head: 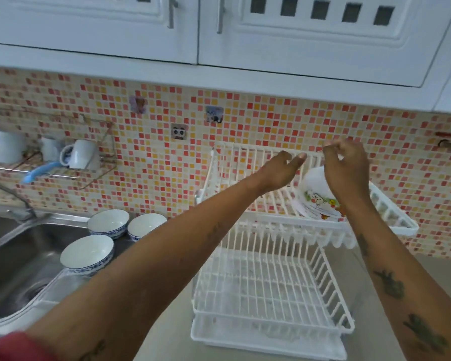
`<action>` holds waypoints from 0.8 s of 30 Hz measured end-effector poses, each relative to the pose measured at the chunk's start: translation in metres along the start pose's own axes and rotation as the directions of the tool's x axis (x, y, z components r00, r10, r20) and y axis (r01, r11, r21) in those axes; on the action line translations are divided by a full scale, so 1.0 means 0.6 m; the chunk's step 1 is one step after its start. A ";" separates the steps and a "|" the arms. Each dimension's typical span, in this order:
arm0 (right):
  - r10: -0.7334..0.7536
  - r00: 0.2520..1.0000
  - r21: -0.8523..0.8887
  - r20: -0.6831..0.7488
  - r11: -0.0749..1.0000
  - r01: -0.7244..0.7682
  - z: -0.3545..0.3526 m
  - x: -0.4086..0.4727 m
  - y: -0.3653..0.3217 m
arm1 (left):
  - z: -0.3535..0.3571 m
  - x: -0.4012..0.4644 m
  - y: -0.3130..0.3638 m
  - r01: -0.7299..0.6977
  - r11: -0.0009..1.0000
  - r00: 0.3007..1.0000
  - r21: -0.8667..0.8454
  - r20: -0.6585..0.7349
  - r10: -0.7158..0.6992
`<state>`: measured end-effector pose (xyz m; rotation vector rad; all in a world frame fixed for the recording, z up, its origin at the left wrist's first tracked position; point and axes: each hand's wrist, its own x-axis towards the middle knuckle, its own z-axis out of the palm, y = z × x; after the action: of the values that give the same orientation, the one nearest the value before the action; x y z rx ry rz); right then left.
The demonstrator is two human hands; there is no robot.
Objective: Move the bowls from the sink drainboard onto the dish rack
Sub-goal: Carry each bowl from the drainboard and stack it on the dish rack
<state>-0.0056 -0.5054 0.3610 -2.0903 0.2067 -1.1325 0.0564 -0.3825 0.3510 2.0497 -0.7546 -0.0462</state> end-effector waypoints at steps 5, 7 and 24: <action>-0.208 0.975 0.405 -0.081 0.887 0.223 0.092 -0.035 -0.165 | -0.158 -0.086 -0.026 -0.079 0.992 0.949 -0.098 -0.311 0.045; -0.273 0.953 0.518 -0.132 0.801 0.301 0.129 -0.061 -0.226 | -0.234 -0.127 -0.076 -0.098 0.977 0.884 -0.187 -0.467 0.000; 0.269 0.321 0.014 0.908 0.745 -0.667 0.781 -0.365 -0.256 | -0.491 -0.440 -0.699 0.400 0.633 0.342 -0.663 -0.533 -0.774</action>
<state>0.1981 -0.0474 0.1611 -1.7593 0.0757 0.3543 0.1415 0.1421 0.1277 1.5380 0.6134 0.2550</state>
